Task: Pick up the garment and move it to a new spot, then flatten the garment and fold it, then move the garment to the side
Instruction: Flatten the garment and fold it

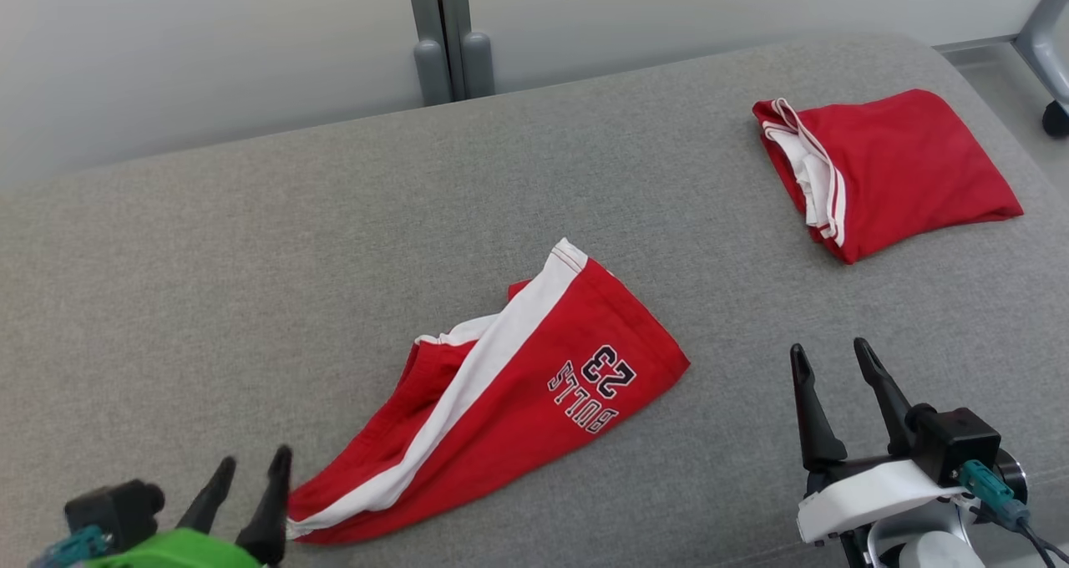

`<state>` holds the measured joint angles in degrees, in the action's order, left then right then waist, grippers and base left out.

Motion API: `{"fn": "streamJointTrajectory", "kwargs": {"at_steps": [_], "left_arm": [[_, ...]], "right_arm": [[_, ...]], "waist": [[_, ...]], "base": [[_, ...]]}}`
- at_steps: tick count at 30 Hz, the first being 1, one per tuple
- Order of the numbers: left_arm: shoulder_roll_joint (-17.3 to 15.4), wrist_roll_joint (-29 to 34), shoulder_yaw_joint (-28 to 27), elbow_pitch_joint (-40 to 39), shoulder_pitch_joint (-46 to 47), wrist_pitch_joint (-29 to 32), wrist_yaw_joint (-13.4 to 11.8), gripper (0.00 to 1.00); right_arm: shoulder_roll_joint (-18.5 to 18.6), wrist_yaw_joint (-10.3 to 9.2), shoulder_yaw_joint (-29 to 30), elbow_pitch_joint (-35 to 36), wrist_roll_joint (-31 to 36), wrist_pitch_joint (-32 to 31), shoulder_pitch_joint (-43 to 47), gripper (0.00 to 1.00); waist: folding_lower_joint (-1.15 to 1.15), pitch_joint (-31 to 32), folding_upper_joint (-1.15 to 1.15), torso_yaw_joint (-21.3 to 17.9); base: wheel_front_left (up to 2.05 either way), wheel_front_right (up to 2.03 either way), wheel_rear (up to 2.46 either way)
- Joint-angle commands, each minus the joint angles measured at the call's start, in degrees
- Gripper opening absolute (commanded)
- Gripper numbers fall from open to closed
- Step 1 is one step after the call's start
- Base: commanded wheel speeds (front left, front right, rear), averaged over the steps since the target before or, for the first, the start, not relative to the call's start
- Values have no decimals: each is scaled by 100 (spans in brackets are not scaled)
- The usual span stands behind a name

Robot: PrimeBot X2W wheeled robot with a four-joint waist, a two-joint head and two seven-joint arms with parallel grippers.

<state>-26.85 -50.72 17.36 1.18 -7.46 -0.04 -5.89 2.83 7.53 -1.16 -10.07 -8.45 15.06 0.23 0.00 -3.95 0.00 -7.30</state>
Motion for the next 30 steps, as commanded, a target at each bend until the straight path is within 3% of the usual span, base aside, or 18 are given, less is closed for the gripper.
{"fn": "streamJointTrajectory", "kwargs": {"at_steps": [1, 6, 11, 18, 19, 21, 23, 30], "left_arm": [[90, 43, 132, -247, 256, 91, 57, 100], [382, 184, 772, -578, 844, 571, 242, 100], [548, 606, 1188, 33, 1389, 821, 119, 100], [645, 707, 1357, 639, 1781, 899, 295, 100], [680, 682, 1368, 683, 1815, 895, 305, 70], [749, 611, 1392, 745, 1838, 913, 350, 25], [752, 624, 1421, 804, 1881, 888, 382, 0], [905, 1015, 1886, 692, 1907, 759, 565, 0]], "right_arm": [[11, -9, -15, 23, -34, 14, -81, 100], [12, -9, -77, 4, -61, 15, -198, 100], [11, -9, -141, -12, -82, 14, -266, 100], [10, -9, -80, 4, -80, 15, -214, 100], [10, -9, -80, 2, -83, 15, -217, 100], [10, -9, -72, 3, -95, 14, -225, 100], [10, -9, -71, 2, -104, 14, -239, 100], [10, -9, -75, -6, -84, 14, -237, 100]], "waist": [[0, -88, 0, -62], [0, -226, 0, -218], [0, -294, 0, -475], [0, -344, 0, -702], [0, -345, 0, -717], [0, -341, 0, -738], [0, -337, 0, -751], [0, -298, 0, -760]], "base": [[0, 0, 0], [0, 0, 0], [0, 0, 0], [0, 0, 0], [0, 0, 0], [0, 0, 0], [0, 0, 0], [0, 0, 0]]}}
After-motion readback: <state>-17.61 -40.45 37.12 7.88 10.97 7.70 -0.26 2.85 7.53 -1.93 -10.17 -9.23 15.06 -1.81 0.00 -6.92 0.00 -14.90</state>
